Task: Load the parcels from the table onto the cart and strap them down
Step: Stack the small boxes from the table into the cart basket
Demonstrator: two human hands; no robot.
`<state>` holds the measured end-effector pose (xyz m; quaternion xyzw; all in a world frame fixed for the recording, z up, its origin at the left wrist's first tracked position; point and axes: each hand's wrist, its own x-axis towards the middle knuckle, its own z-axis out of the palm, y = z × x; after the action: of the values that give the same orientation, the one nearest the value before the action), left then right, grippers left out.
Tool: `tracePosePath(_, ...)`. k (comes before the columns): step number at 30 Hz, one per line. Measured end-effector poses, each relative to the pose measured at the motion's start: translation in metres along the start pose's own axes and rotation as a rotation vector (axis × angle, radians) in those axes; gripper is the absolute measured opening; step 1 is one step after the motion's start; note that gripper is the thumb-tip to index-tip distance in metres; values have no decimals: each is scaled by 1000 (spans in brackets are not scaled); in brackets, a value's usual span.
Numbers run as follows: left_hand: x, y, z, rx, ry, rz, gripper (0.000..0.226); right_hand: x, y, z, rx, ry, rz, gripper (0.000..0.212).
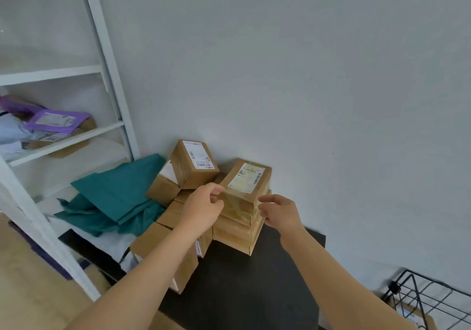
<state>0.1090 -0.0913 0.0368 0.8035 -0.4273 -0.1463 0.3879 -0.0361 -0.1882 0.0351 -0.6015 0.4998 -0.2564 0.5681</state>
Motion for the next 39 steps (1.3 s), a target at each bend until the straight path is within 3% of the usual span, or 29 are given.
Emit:
tracePosePath(6,65,0,6,4,-18,4,37,62,-3,10,-12,87,-4,34)
tracePosePath(13,106,-9,27,-52,-168,-62,48,94,9,21,-46,28,202,49)
tracePosePath(19,136,-27,35,-167,-351,-207,61,108,11,36,55,-20,363,32)
tracePosePath(27,157,-38,33,-210,-525,-160,39,113,7,53,211,116,464,28)
tracePosePath(32,161,-44,36,-253,-483,-181,41,105,7,60,292,172,459,28)
tracePosePath(39,145,-38,38,-518,-299,-223,29,79,11,62,521,197,419,43)
